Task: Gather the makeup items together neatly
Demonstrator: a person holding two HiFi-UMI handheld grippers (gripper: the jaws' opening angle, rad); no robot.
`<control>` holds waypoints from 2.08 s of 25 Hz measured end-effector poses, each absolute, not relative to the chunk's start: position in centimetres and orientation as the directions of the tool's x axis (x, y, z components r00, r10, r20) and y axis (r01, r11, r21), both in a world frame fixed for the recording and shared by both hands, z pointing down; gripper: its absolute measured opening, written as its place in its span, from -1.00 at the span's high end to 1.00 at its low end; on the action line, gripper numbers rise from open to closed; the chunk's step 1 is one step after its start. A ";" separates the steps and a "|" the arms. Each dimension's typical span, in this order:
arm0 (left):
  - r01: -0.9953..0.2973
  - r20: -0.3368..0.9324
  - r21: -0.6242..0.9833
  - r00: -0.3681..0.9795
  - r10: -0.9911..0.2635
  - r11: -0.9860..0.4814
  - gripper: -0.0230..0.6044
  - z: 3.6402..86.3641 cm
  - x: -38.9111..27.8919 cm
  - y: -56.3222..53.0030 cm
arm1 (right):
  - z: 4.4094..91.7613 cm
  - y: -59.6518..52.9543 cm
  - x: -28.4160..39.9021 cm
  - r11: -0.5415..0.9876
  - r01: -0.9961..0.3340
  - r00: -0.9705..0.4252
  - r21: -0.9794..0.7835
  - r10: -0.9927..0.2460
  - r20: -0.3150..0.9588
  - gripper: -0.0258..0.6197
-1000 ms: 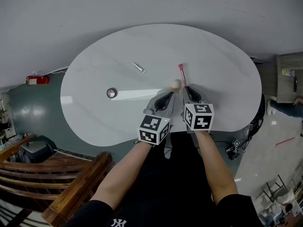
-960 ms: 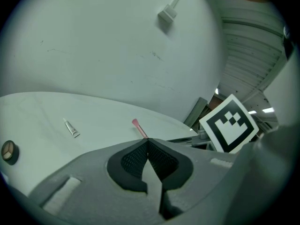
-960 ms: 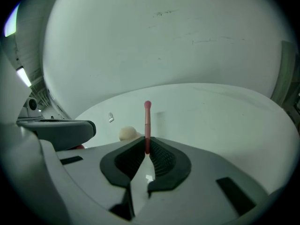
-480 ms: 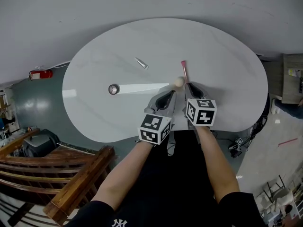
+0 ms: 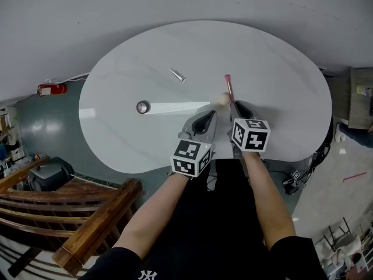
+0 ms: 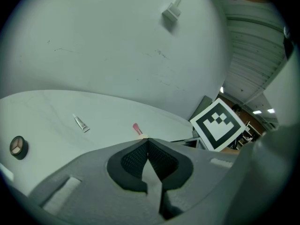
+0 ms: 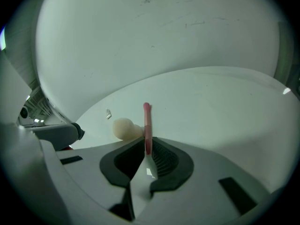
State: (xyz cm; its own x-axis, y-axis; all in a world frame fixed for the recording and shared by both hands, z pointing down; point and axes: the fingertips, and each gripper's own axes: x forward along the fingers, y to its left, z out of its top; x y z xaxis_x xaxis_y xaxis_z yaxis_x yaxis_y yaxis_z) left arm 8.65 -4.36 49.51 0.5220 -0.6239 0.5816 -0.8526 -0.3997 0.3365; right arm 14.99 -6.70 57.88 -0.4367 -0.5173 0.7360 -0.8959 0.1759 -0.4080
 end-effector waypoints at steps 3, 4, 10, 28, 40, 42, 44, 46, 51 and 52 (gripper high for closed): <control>-0.853 0.581 0.335 0.521 -0.626 -0.400 0.90 49.3 8.4 -4.2 | 57.6 -6.5 15.1 0.174 -0.897 -0.434 -0.406 -0.518 0.738 0.77; -0.853 0.580 0.334 0.521 -0.626 -0.401 0.90 49.2 8.2 -4.0 | 57.4 -6.3 15.2 0.173 -0.898 -0.432 -0.405 -0.521 0.736 0.77; -0.852 0.566 0.337 0.524 -0.636 -0.401 0.90 48.4 7.2 -2.8 | 55.1 -5.4 15.4 0.168 -0.910 -0.404 -0.380 -0.566 0.718 0.77; -0.905 0.476 0.322 0.408 -0.779 -0.278 0.90 42.6 -2.8 1.9 | 44.7 -0.7 3.2 0.425 -0.831 -0.556 -0.359 -0.616 0.559 0.83; -0.939 0.465 0.318 0.273 -0.842 -0.129 0.90 42.7 -10.7 3.2 | 43.8 0.9 -7.6 0.640 -0.692 -0.697 -0.333 -0.474 0.538 0.83; -0.942 0.470 0.319 0.248 -0.847 -0.099 0.90 43.2 -11.9 3.1 | 44.2 0.8 -9.1 0.673 -0.665 -0.713 -0.324 -0.442 0.545 0.83; -0.945 0.478 0.321 0.222 -0.850 -0.067 0.90 43.8 -13.1 2.9 | 44.9 0.6 -10.4 0.699 -0.642 -0.723 -0.315 -0.414 0.553 0.83; -0.945 0.485 0.324 0.199 -0.851 -0.036 0.90 44.6 -14.1 2.7 | 45.5 0.3 -11.5 0.722 -0.621 -0.730 -0.305 -0.391 0.561 0.83; -0.941 0.501 0.337 0.153 -0.852 0.029 0.90 46.1 -16.0 1.9 | 47.2 -0.8 -13.4 0.784 -0.564 -0.742 -0.260 -0.342 0.577 0.83; -0.940 0.504 0.339 0.146 -0.851 0.039 0.90 46.5 -16.3 1.7 | 47.5 -1.0 -13.7 0.796 -0.552 -0.742 -0.250 -0.332 0.582 0.83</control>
